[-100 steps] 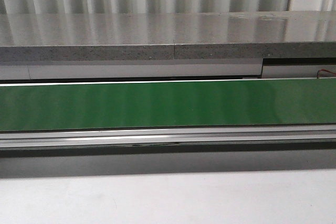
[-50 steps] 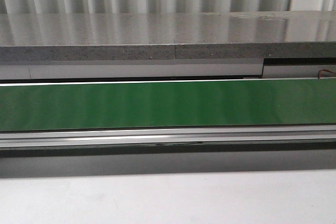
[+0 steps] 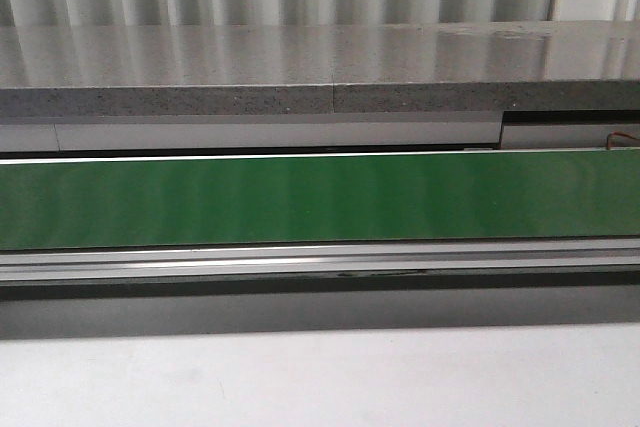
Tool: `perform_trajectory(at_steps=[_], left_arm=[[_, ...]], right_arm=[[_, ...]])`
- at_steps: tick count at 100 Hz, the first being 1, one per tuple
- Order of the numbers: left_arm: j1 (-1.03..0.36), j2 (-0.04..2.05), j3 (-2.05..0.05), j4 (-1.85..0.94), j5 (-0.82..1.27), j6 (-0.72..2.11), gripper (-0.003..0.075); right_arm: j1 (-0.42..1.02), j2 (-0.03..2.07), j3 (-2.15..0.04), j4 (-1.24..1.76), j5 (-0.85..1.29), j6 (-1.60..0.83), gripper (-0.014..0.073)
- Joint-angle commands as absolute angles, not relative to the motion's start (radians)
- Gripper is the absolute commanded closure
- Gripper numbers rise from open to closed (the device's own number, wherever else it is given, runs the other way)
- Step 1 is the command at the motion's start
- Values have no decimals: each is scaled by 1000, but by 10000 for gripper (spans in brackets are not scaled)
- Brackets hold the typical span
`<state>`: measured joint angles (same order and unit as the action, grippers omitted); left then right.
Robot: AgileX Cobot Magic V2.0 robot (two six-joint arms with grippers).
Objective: Move button from right to left
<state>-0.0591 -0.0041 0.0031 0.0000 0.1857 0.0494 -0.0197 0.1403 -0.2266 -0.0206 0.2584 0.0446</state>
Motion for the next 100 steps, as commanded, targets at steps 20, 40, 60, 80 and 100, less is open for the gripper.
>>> perform_trajectory(at_steps=[20, 40, 60, 80, 100], left_arm=[[-68, -34, 43, -8, 111, 49, 741], [-68, -34, 43, -8, 111, 49, 741], [-68, -34, 43, -8, 111, 49, 741], [-68, -34, 43, -8, 111, 49, 741], [-68, -34, 43, -8, 111, 49, 741]], right_arm=[[-23, 384, -396, -73, 307, 40, 659], [-23, 576, -510, -66, 439, 40, 583], [-23, 724, -625, 0, 537, 40, 195], [-23, 795, -674, 45, 493, 42, 22], [-26, 811, -714, 22, 533, 41, 22]])
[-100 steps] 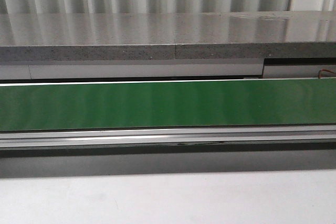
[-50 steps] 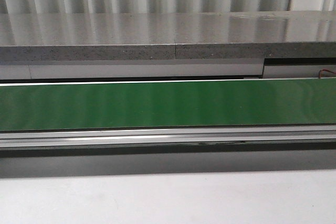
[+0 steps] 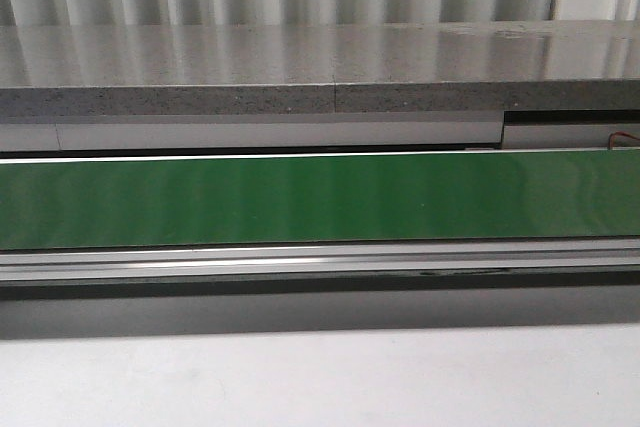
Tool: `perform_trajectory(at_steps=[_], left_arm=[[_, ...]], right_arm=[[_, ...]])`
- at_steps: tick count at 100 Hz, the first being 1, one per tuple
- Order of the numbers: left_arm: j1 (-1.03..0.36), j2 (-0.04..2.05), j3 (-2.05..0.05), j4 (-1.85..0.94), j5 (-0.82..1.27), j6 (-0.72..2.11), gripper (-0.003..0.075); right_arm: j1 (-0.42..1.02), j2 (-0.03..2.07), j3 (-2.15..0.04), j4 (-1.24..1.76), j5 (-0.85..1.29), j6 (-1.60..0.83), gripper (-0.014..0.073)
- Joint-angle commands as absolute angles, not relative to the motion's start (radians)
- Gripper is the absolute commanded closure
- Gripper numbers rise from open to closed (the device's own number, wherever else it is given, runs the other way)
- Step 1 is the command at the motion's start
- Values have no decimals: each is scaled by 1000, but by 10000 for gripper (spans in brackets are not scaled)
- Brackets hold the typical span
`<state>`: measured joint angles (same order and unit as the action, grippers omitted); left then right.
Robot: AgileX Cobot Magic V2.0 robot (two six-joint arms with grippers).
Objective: Move button from right to left
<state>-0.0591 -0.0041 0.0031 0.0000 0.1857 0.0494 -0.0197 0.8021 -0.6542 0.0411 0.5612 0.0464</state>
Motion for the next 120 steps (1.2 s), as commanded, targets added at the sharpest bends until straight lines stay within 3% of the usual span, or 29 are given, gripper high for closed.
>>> perform_trajectory(at_steps=[1, 25, 58, 87, 120], left_arm=[[-68, -34, 43, -8, 111, 49, 741], [-68, -34, 43, -8, 111, 49, 741], [-68, -34, 43, -8, 111, 49, 741], [-68, -34, 43, -8, 111, 49, 741], [-68, -34, 43, -8, 111, 49, 741]], right_arm=[[-27, 817, -722, 19, 544, 41, 22], [-67, 968, -898, -14, 701, 42, 22], [-270, 1269, -1094, -14, 882, 42, 22], [-393, 1500, -1169, -34, 900, 38, 22], [-416, 1660, -1254, -116, 885, 7, 22]])
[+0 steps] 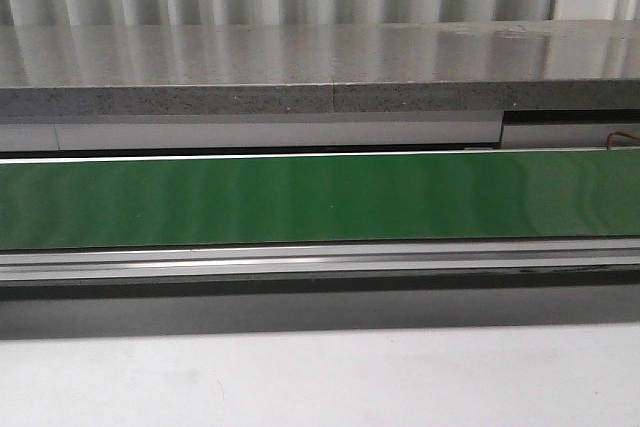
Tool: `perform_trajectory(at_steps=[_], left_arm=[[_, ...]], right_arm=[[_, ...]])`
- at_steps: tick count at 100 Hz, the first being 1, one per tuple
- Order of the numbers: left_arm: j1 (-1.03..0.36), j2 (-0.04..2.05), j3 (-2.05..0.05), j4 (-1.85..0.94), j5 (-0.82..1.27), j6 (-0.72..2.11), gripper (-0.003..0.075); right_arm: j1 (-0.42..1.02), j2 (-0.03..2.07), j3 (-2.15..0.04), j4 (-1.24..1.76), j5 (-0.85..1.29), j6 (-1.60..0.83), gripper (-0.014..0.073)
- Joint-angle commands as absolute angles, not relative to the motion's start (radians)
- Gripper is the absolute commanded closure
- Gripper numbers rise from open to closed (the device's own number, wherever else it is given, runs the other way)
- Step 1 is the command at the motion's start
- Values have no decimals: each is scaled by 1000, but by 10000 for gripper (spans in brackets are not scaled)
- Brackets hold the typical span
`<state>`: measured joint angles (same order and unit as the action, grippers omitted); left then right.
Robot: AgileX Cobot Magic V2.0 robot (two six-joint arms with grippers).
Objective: Move button from right to left
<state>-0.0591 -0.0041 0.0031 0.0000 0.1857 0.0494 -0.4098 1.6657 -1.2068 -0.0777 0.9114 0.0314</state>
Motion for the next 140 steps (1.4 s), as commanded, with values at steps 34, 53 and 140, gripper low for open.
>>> perform_trajectory(at_steps=[34, 53, 140], left_arm=[[-68, -34, 43, -8, 111, 49, 741], [-68, -34, 43, -8, 111, 49, 741], [-68, -34, 43, -8, 111, 49, 741]], right_arm=[[-416, 1810, -1273, -131, 847, -90, 22], [-416, 1862, -1273, -132, 804, -90, 22], [-390, 1657, -1273, -114, 813, -87, 335]])
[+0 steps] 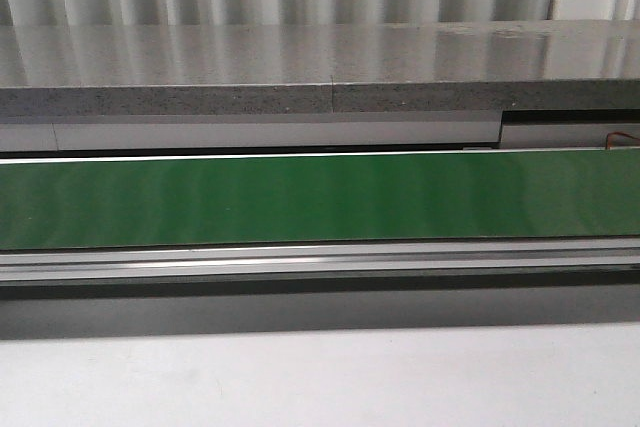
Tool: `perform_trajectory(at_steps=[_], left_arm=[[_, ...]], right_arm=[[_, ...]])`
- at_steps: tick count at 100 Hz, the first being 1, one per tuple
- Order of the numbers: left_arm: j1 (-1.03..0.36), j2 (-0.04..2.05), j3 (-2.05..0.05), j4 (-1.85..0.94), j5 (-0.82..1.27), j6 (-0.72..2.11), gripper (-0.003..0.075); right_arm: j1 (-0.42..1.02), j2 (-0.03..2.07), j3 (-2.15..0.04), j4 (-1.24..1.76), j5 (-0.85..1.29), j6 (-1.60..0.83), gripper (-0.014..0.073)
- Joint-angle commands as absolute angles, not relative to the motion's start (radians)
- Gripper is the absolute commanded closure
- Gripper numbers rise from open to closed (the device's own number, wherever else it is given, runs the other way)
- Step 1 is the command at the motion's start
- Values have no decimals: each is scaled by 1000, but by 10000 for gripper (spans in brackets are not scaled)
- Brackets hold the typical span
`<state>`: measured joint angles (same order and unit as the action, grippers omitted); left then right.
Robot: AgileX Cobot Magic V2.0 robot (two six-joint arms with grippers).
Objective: Move button from right to left
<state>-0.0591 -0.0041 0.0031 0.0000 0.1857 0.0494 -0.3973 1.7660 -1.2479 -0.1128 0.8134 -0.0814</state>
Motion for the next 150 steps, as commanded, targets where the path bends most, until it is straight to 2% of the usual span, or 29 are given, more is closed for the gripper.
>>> perform_trajectory(at_steps=[1, 22, 40, 72, 123, 128, 140, 150], left_arm=[[-68, -34, 43, -8, 111, 49, 741], [-68, -34, 43, -8, 111, 49, 741], [-68, -34, 43, -8, 111, 49, 741], [-68, -34, 43, -8, 111, 49, 741], [-68, -34, 43, -8, 111, 49, 741], [-68, -34, 43, -8, 111, 49, 741], [-68, -34, 43, -8, 111, 49, 741], [-68, -34, 43, -8, 111, 49, 741]], right_arm=[[-388, 1651, -1273, -112, 815, -87, 335], [-338, 1526, -1273, -77, 942, -53, 335], [-247, 1512, -1266, -39, 1044, -53, 335], [-125, 1514, -1208, 26, 969, -53, 335], [-122, 1608, -1208, 26, 937, -53, 330], [-122, 1608, -1209, 27, 937, -53, 303], [-122, 1608, -1209, 27, 937, -53, 134], [-122, 1608, -1209, 37, 931, -53, 46]])
